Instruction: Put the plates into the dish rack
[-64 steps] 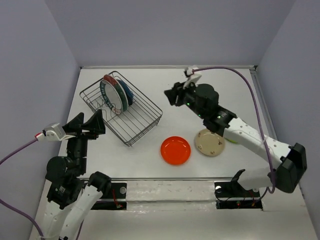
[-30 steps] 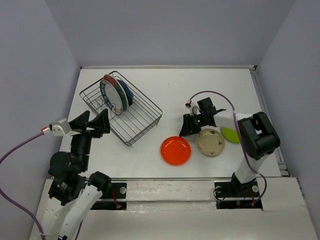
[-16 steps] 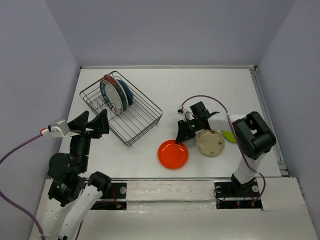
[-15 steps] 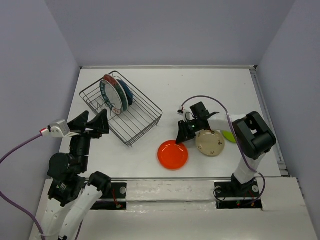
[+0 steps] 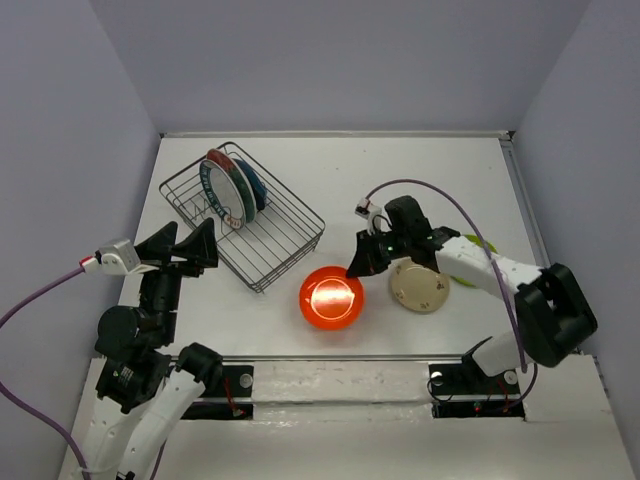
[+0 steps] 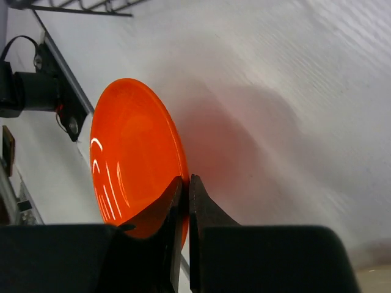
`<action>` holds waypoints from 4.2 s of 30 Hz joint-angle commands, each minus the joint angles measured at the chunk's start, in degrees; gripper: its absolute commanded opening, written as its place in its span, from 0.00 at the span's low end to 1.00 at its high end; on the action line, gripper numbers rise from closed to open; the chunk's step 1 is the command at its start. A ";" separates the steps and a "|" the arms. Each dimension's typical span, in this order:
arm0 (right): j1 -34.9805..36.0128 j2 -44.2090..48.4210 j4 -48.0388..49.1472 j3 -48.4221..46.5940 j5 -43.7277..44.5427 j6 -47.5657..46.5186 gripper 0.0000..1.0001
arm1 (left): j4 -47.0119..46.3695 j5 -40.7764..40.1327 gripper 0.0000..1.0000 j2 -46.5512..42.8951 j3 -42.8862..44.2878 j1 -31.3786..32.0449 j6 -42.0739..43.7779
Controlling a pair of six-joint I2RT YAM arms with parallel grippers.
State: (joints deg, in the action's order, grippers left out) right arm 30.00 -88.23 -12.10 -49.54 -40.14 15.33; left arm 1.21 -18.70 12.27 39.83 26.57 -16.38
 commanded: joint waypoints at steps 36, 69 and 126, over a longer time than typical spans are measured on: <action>36.89 -61.36 47.52 -94.77 101.40 -43.28 0.07 | 0.72 -11.71 0.99 -1.11 1.91 -0.38 -3.04; 39.70 -70.77 64.21 -96.01 97.54 -66.92 0.07 | 0.72 -13.21 0.99 -1.81 2.00 -0.38 -2.60; 13.27 13.58 5.34 -2.61 51.31 16.47 0.49 | -3.67 5.12 0.99 2.22 0.51 1.56 -2.33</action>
State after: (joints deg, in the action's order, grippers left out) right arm 52.77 -82.96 10.74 -65.84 24.93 10.76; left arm 2.13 -23.38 11.09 39.88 27.44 -18.31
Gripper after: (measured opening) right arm 0.496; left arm 0.990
